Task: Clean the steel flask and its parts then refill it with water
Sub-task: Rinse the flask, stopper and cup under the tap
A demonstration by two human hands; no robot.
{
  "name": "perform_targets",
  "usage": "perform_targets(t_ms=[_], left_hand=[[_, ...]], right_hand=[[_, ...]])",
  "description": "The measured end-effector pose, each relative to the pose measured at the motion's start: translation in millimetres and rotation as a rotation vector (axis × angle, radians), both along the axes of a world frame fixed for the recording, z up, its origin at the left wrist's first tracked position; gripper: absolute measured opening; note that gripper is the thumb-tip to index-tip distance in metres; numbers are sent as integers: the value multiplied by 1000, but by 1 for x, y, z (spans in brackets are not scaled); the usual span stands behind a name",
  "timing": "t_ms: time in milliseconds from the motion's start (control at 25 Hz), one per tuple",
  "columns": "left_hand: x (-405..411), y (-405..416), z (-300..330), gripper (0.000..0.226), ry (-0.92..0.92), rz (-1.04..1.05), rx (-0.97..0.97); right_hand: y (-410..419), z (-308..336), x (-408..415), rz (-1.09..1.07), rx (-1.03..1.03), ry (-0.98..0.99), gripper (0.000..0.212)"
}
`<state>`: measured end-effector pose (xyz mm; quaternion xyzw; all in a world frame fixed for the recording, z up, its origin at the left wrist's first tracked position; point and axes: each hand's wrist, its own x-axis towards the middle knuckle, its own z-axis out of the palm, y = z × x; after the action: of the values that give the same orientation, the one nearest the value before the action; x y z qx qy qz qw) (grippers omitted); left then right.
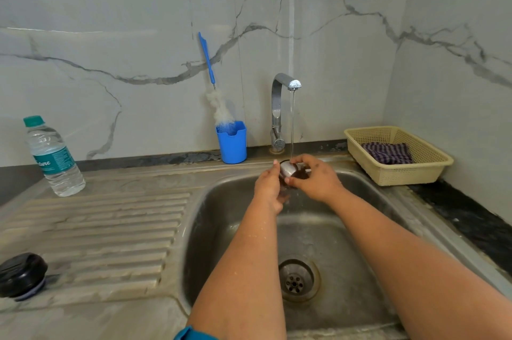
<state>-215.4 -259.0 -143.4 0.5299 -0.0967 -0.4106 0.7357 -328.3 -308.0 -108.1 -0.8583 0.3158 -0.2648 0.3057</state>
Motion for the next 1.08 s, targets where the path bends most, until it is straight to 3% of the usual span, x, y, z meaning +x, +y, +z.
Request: perform_targets(t_ms=[80,200,240,360,440,640,760,880,1080], left_hand=[[-4,3,0,29,23,-49,-18],[-5,10,-3,24,44,-117,-55],[-4,12,-3,31,29,-138,-79],[-2,17,1,49,-8,-186,-164],[-1,19,4,38,26,-172,-227],[-6,28,8,35,53,-191,-301],[-7,29,11,30,-37,-235,-175],[-10,36,7,42,-176,-241,20],[-18,30,11,41,-252,-210,78]], right_hand=[[-3,-3,1,-11,31,-34,40],[-10,-9,1,-92,380,-187,22],[-15,-11,0,-106,490,-242,20],[-25,-15,-2,33,708,-347,36],[-26,-16,-4,124,706,-360,46],[-15,-15,-4,117,594,-404,53],[-14,-14,-2,125,663,-382,44],[-19,-12,0,121,757,-284,38],[-45,10,6,2,567,-223,38]])
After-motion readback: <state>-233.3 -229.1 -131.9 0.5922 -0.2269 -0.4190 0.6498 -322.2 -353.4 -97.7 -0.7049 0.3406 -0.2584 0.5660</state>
